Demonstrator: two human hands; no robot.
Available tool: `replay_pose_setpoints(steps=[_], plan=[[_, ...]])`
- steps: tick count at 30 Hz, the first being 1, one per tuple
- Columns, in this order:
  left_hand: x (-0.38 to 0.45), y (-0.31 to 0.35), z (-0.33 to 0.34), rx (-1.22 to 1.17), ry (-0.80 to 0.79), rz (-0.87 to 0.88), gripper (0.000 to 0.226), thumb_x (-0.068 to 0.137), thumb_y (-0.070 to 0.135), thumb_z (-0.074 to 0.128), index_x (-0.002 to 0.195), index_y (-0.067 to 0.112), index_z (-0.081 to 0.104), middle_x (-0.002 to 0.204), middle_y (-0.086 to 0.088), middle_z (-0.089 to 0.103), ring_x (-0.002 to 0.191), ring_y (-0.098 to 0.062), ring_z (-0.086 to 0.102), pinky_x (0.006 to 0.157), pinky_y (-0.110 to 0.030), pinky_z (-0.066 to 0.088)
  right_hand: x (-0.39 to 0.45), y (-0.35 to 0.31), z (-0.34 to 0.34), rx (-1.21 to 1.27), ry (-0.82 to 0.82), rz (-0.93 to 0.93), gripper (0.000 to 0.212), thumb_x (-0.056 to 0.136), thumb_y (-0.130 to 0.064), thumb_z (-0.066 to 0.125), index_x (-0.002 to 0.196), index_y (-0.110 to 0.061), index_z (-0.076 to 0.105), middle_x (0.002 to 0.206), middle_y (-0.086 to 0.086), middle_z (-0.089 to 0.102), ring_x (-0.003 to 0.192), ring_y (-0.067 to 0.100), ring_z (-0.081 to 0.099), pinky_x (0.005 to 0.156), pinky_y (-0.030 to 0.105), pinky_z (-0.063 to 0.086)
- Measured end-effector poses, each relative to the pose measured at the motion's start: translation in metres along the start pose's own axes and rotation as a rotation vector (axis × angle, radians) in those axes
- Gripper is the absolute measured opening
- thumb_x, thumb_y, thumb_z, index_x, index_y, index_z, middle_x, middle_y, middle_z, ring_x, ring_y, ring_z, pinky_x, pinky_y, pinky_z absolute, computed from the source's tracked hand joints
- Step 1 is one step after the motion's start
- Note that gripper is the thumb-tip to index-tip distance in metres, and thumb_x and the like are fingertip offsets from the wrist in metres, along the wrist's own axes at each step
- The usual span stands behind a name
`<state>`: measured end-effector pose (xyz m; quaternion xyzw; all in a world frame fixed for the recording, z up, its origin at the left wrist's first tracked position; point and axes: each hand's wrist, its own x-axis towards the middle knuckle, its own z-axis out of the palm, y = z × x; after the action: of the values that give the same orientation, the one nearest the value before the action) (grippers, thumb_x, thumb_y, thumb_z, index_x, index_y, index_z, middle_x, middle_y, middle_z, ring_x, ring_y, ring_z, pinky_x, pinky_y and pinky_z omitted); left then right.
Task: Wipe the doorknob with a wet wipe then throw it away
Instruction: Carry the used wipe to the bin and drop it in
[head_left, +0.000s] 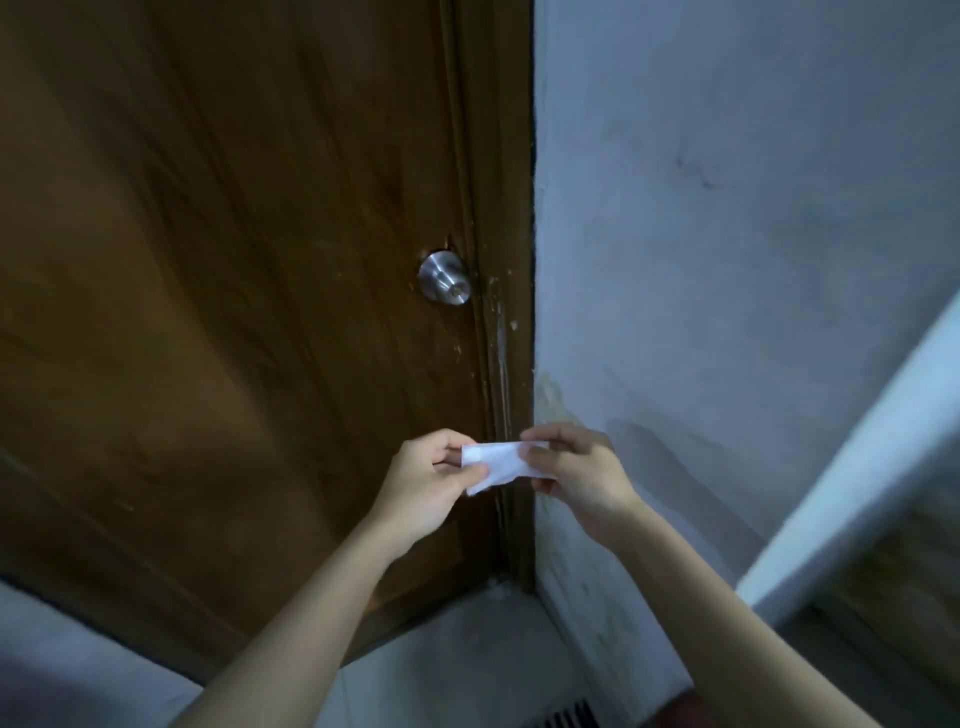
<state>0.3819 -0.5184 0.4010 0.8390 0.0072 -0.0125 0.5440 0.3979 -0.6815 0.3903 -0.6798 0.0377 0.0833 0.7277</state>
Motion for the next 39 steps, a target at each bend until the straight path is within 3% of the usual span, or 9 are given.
replay_pose_setpoints(steps=[4, 9, 13, 19, 25, 28, 34, 36, 39], plan=[[-0.049, -0.006, 0.029, -0.051, -0.046, -0.004, 0.018, 0.079, 0.006, 0.065, 0.079, 0.023, 0.064, 0.083, -0.002, 0.068, 0.078, -0.015, 0.065, 0.063, -0.018, 0.05, -0.06, 0.026, -0.021, 0.14, 0.036, 0.024, 0.014, 0.082, 0.004, 0.062, 0.077, -0.01, 0.06, 0.073, 0.007, 0.059, 0.063, 0.015, 0.058, 0.051, 0.019, 0.048], [-0.097, -0.003, 0.072, -0.12, -0.124, -0.018, 0.016, 0.08, 0.001, 0.064, 0.095, 0.004, 0.062, 0.083, -0.006, 0.064, 0.072, -0.011, 0.061, 0.057, -0.009, 0.049, -0.128, 0.058, -0.059, 0.202, 0.156, 0.04, 0.015, 0.078, 0.007, 0.065, 0.077, -0.007, 0.06, 0.068, 0.008, 0.062, 0.051, 0.005, 0.063, 0.051, 0.017, 0.052], [-0.124, -0.001, 0.118, -0.116, -0.154, -0.056, 0.022, 0.076, -0.001, 0.067, 0.073, 0.015, 0.052, 0.071, -0.002, 0.058, 0.061, -0.01, 0.054, 0.053, -0.01, 0.044, -0.165, 0.075, -0.101, 0.265, 0.267, 0.087, 0.021, 0.076, 0.011, 0.065, 0.075, -0.008, 0.056, 0.07, 0.011, 0.058, 0.052, 0.01, 0.06, 0.05, 0.016, 0.053], [-0.144, 0.004, 0.202, -0.121, -0.18, -0.137, 0.038, 0.071, 0.002, 0.072, 0.065, 0.017, 0.037, 0.065, -0.002, 0.051, 0.062, -0.015, 0.05, 0.058, -0.025, 0.042, -0.207, 0.102, -0.174, 0.265, 0.458, 0.097, 0.026, 0.073, 0.009, 0.07, 0.065, -0.009, 0.052, 0.059, 0.008, 0.059, 0.047, 0.011, 0.06, 0.049, 0.017, 0.052], [-0.142, -0.017, 0.289, -0.075, -0.265, -0.171, 0.032, 0.071, -0.002, 0.069, 0.056, 0.02, 0.052, 0.063, -0.006, 0.058, 0.06, -0.018, 0.053, 0.064, -0.028, 0.044, -0.223, 0.152, -0.236, 0.082, 0.619, 0.166, 0.015, 0.072, -0.002, 0.075, 0.062, -0.01, 0.067, 0.053, 0.002, 0.063, 0.049, 0.009, 0.055, 0.055, 0.02, 0.048], [-0.144, -0.044, 0.328, -0.053, -0.321, -0.202, 0.023, 0.075, -0.004, 0.063, 0.067, 0.018, 0.063, 0.073, -0.002, 0.065, 0.07, -0.015, 0.059, 0.07, -0.026, 0.048, -0.218, 0.191, -0.257, -0.014, 0.691, 0.245, 0.015, 0.071, -0.004, 0.075, 0.062, -0.014, 0.068, 0.062, 0.004, 0.068, 0.06, 0.016, 0.061, 0.064, 0.029, 0.051], [-0.142, -0.113, 0.386, 0.08, -0.358, -0.309, 0.024, 0.075, -0.008, 0.057, 0.091, 0.007, 0.067, 0.084, -0.009, 0.065, 0.081, -0.02, 0.06, 0.074, -0.024, 0.046, -0.203, 0.267, -0.277, -0.254, 0.708, 0.361, 0.007, 0.074, -0.008, 0.072, 0.077, -0.015, 0.071, 0.083, 0.006, 0.072, 0.083, 0.019, 0.066, 0.074, 0.025, 0.049], [-0.134, -0.131, 0.4, 0.104, -0.464, -0.353, 0.033, 0.076, -0.006, 0.059, 0.107, 0.005, 0.062, 0.102, -0.013, 0.065, 0.093, -0.02, 0.059, 0.081, -0.025, 0.046, -0.193, 0.287, -0.285, -0.272, 0.696, 0.396, 0.011, 0.076, -0.005, 0.069, 0.086, -0.008, 0.071, 0.091, 0.01, 0.071, 0.09, 0.023, 0.066, 0.073, 0.024, 0.047], [-0.122, -0.159, 0.414, 0.218, -0.745, -0.412, 0.067, 0.074, 0.009, 0.069, 0.134, 0.012, 0.041, 0.133, -0.009, 0.051, 0.12, -0.024, 0.049, 0.102, -0.033, 0.041, -0.179, 0.315, -0.297, -0.332, 0.502, 0.499, 0.023, 0.082, -0.004, 0.062, 0.105, -0.005, 0.064, 0.104, 0.013, 0.067, 0.099, 0.027, 0.062, 0.071, 0.021, 0.047]])
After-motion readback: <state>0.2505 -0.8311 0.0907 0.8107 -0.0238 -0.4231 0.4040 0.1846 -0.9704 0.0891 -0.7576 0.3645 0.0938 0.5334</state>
